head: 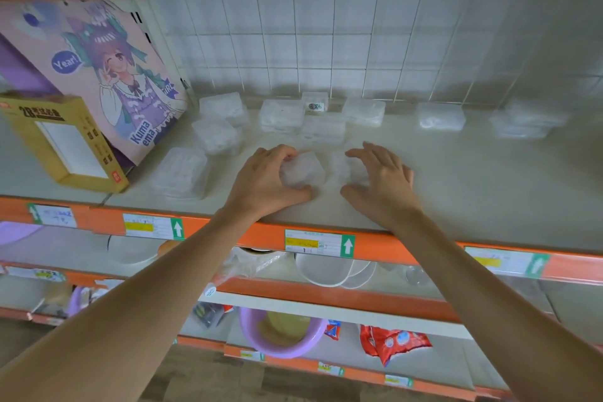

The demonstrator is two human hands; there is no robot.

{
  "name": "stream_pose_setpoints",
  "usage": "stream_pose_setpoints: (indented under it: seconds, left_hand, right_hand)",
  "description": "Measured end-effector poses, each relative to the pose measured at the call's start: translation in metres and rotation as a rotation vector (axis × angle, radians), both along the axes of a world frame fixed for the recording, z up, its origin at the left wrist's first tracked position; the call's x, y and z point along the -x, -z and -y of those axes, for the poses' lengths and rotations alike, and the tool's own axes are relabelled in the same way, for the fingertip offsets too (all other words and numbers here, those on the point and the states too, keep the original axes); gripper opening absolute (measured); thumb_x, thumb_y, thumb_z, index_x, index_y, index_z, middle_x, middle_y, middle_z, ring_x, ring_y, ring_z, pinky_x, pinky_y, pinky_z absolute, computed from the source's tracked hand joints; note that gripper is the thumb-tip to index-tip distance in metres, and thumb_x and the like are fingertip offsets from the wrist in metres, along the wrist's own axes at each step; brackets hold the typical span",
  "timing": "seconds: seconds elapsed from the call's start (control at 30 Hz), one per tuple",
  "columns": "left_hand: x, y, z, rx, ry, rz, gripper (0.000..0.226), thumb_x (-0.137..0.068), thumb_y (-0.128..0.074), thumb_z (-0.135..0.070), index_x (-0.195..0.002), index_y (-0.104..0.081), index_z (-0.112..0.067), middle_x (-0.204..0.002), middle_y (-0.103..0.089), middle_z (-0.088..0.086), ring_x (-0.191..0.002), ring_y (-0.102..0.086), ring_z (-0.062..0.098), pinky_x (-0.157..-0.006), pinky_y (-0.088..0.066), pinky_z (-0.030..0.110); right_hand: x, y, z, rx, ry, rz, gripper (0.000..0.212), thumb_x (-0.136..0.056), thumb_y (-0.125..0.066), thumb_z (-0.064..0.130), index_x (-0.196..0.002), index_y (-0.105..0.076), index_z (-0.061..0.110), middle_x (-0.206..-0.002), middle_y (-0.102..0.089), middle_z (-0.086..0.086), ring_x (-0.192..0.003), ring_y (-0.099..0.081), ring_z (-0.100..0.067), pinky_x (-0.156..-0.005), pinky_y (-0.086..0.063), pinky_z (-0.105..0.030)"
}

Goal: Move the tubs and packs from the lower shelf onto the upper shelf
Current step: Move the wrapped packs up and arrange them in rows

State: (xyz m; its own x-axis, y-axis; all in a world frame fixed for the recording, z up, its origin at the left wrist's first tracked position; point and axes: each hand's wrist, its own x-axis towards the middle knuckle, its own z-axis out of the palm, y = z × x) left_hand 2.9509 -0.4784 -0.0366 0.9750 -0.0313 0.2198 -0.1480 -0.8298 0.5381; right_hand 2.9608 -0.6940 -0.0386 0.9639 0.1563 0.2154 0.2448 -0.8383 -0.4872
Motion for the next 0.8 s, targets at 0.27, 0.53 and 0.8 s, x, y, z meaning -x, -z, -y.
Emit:
stream_pose_setpoints:
  seconds: [0.27,0.53,0.8]
  left_hand:
    - [-0.004,0.003,-0.001,-0.06,-0.008,0.02,0.07,-0.067,-0.083,-0.049,-0.127,-0.057,-0.021,-0.122,-0.062,-0.007,-0.112,-0.05,0.016,-0.088,-0.037,0.024]
    - [0.016,-0.009,-0.008,0.005,-0.04,-0.059,0.071,-0.069,-0.081,-0.057,-0.127,-0.057,-0.023,-0.124,-0.061,-0.007,-0.115,-0.051,0.015,-0.096,-0.044,0.034]
    - [0.06,-0.053,-0.015,-0.105,0.048,-0.009,0.069,-0.072,-0.081,-0.05,-0.13,-0.055,-0.023,-0.123,-0.06,-0.007,-0.114,-0.052,0.013,-0.094,-0.045,0.033]
  right_hand:
    - [-0.005,0.001,0.004,-0.021,0.079,-0.001,0.054,-0.083,-0.07,0.043,-0.133,-0.054,0.031,-0.133,-0.052,-0.002,-0.126,-0.036,-0.028,-0.104,-0.027,-0.035]
    - [0.003,-0.008,0.006,-0.102,0.042,-0.079,0.053,-0.078,-0.073,0.036,-0.125,-0.051,0.022,-0.127,-0.055,-0.003,-0.123,-0.046,-0.024,-0.101,-0.037,-0.037]
    - [0.058,-0.04,0.023,-0.099,0.048,0.011,0.055,-0.071,-0.077,0.033,-0.119,-0.054,0.02,-0.118,-0.061,0.001,-0.113,-0.052,-0.023,-0.092,-0.04,-0.033]
